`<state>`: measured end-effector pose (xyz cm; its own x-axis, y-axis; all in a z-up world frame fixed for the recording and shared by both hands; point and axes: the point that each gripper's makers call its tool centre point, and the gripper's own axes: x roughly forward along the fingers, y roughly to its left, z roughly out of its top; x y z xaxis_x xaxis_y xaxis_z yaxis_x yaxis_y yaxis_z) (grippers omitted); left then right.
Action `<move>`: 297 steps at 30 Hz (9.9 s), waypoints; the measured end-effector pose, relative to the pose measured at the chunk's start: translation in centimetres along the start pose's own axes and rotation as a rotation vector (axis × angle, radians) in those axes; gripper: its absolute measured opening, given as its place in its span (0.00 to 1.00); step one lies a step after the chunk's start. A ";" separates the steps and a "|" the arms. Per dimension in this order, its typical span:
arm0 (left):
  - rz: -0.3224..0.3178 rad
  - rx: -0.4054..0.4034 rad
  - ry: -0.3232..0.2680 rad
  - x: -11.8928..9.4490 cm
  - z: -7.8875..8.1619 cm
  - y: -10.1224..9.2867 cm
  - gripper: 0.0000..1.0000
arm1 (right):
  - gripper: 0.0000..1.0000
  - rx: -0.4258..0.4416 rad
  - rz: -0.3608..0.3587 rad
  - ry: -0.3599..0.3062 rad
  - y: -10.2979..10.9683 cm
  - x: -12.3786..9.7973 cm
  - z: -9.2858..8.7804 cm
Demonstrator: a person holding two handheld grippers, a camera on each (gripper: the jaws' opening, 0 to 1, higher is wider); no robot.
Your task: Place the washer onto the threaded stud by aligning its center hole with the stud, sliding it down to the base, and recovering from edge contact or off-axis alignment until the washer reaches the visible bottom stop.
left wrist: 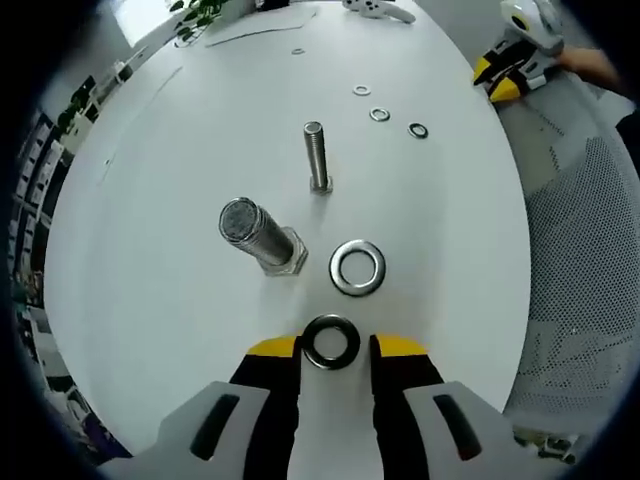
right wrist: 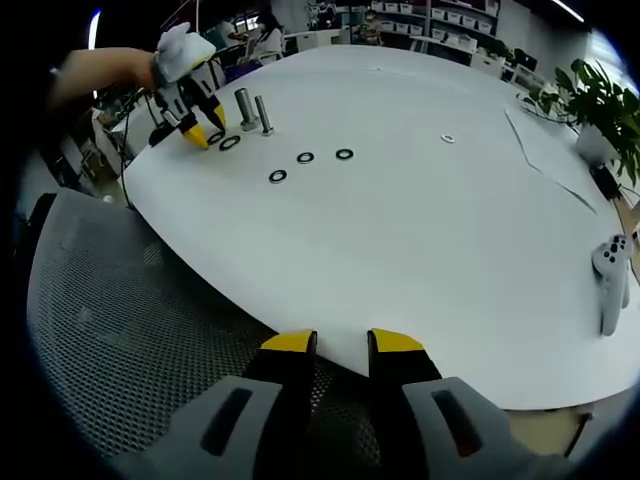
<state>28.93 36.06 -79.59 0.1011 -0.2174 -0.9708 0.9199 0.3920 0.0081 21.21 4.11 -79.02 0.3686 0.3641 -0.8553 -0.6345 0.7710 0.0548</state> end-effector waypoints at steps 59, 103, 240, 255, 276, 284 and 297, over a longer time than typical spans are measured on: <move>0.304 0.045 -0.212 -6.8 4.8 2.2 0.19 | 0.23 0.003 -0.006 0.008 -0.1 -0.1 -0.1; 0.159 0.194 -0.028 -4.4 7.1 2.9 0.19 | 0.23 -0.001 -0.005 -0.019 -0.2 -0.1 0.3; 0.022 -0.062 -0.018 1.1 4.5 -2.5 0.21 | 0.23 0.002 0.007 -0.007 0.0 -0.1 0.1; 0.036 -0.052 -0.008 0.9 4.5 -2.6 0.20 | 0.23 -0.009 0.017 -0.013 0.2 0.0 0.2; 0.109 -0.089 -0.109 -0.9 4.5 -2.5 0.19 | 0.23 -0.004 0.014 -0.009 0.1 -0.1 0.2; 0.149 -0.103 -0.137 -3.3 4.9 -1.4 0.19 | 0.23 -0.010 0.017 -0.009 0.2 0.0 0.2; 0.197 -0.097 -0.160 -5.5 5.6 0.0 0.19 | 0.23 0.001 0.010 -0.016 0.1 -0.1 0.2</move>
<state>30.50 32.20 -72.91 0.3406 -0.2643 -0.9023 0.8368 0.5227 0.1627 21.30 4.25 -78.83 0.3729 0.3798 -0.8465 -0.6377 0.7677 0.0635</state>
